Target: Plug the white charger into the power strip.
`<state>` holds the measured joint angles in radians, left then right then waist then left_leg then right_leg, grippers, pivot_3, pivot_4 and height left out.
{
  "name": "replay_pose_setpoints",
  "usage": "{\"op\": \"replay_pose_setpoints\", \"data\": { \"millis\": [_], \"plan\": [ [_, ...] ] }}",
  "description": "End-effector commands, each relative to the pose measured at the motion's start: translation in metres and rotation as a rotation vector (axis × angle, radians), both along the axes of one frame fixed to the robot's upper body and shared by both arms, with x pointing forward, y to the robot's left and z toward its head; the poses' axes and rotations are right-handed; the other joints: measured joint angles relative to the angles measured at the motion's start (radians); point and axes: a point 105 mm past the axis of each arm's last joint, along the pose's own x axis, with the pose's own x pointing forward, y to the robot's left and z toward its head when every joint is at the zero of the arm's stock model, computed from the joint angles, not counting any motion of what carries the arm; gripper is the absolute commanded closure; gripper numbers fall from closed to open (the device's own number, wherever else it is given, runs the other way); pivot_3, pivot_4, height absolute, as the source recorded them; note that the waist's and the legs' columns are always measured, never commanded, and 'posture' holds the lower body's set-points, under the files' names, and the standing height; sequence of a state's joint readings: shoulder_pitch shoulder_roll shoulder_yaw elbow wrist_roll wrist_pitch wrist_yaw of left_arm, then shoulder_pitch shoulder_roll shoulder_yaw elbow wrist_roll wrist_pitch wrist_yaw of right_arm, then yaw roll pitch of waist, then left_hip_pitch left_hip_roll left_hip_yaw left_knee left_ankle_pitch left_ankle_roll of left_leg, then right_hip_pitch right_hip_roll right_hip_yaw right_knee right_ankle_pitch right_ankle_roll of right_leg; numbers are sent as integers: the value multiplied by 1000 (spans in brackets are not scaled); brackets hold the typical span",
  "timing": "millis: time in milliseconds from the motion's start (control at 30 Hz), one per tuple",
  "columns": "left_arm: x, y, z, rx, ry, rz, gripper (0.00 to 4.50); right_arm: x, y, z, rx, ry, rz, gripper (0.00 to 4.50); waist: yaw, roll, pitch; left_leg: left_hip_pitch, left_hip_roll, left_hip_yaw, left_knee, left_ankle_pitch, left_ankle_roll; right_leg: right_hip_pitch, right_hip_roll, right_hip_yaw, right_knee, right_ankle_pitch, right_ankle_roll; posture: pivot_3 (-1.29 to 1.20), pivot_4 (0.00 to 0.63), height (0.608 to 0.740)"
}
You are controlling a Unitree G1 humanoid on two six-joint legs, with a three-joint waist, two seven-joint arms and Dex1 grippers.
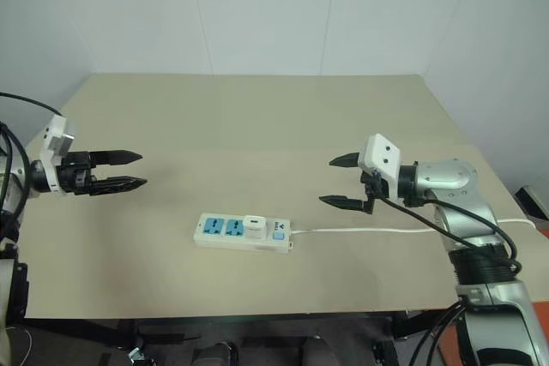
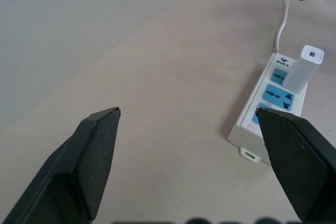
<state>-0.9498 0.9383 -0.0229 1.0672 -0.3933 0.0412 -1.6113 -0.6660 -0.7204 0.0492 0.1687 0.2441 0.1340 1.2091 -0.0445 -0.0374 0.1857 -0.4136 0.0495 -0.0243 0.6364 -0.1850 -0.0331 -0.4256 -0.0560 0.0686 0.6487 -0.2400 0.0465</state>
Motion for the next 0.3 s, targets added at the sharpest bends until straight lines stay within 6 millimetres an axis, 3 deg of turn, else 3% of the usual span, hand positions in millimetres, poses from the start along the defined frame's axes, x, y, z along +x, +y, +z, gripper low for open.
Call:
{"op": "replay_pose_setpoints", "data": {
  "millis": [33,300],
  "plan": [
    [4,0,11,18,-37,3,0,6,9,6,2,-32,1,34,0,0,0,0,0,0,0,0,0,0,0,0,0,0,0,0,150,740],
    [4,9,15,57,-31,40,0,9,28,-1,3,-17,29,34,1,0,0,-2,0,0,1,0,0,0,0,0,0,0,0,0,150,740]
  ]
}}
